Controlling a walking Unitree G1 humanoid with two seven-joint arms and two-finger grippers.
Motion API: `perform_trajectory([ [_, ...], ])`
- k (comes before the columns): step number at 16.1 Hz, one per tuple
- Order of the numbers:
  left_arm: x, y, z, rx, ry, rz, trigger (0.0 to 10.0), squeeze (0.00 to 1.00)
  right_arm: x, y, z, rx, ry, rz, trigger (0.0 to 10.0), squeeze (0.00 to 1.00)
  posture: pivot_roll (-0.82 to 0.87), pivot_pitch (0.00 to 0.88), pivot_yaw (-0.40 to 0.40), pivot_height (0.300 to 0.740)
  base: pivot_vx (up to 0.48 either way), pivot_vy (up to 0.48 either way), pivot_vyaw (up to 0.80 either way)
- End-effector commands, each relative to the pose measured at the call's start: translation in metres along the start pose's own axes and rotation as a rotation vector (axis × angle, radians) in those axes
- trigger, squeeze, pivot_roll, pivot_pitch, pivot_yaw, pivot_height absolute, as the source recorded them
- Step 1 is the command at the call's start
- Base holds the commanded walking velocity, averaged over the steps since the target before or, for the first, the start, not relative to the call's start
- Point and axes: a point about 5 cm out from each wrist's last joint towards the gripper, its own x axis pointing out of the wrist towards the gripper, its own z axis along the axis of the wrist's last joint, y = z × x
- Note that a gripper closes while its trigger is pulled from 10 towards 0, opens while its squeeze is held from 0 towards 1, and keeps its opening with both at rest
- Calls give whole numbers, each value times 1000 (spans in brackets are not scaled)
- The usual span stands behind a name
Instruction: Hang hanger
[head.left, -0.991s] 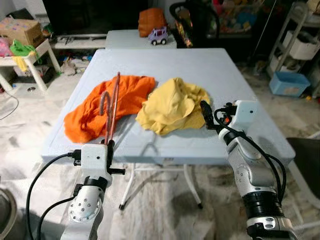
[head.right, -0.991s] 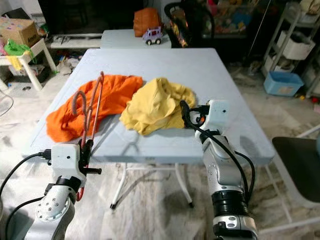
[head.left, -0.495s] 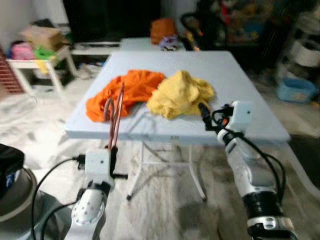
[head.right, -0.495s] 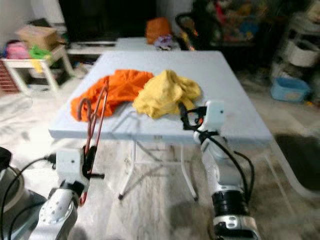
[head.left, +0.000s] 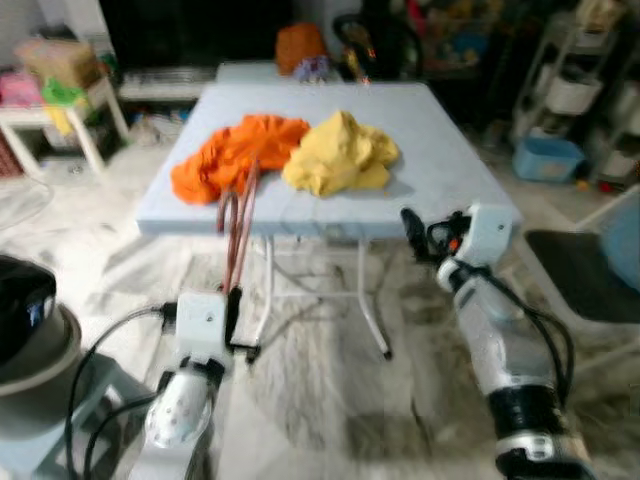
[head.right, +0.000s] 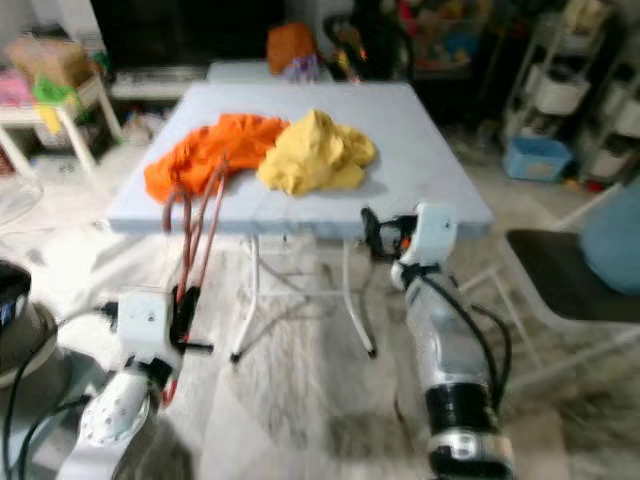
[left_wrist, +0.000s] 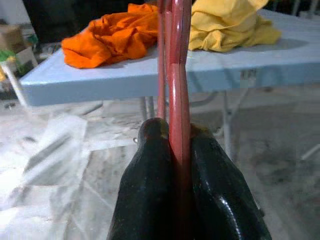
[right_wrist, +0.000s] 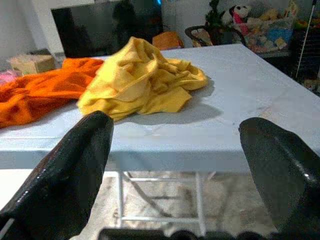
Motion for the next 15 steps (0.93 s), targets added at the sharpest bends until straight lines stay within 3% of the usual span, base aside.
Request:
perform_trajectory([
  [1,2,0,4,1,-14,4,10000,0,2,0,3,-13,-2,4,10000,0,25,0,1,740,-274,0,0],
  [7,4,-2,5,28,-25,-14,10000,0,6,6,2,-23,0,28,10000,0,18,0,5,740,-274,0,0],
  [11,9,-3,7,76,-30,-33,10000,0,10,15,0,-23,1,57,10000,0,4,0,9,740,0,0,0],
  [12,11,-6,6,82,-28,-76,10000,0,12,18,-1,-27,1,73,10000,0,4,0,4,740,0,0,0],
  [13,11,-12,5,76,-19,-157,10000,0,13,20,0,-71,-4,101,10000,0,4,0,1,740,0,0,0],
  [15,12,-9,-4,114,54,-269,10000,0,15,18,6,-184,-20,188,10000,0,5,0,-3,740,0,0,0],
])
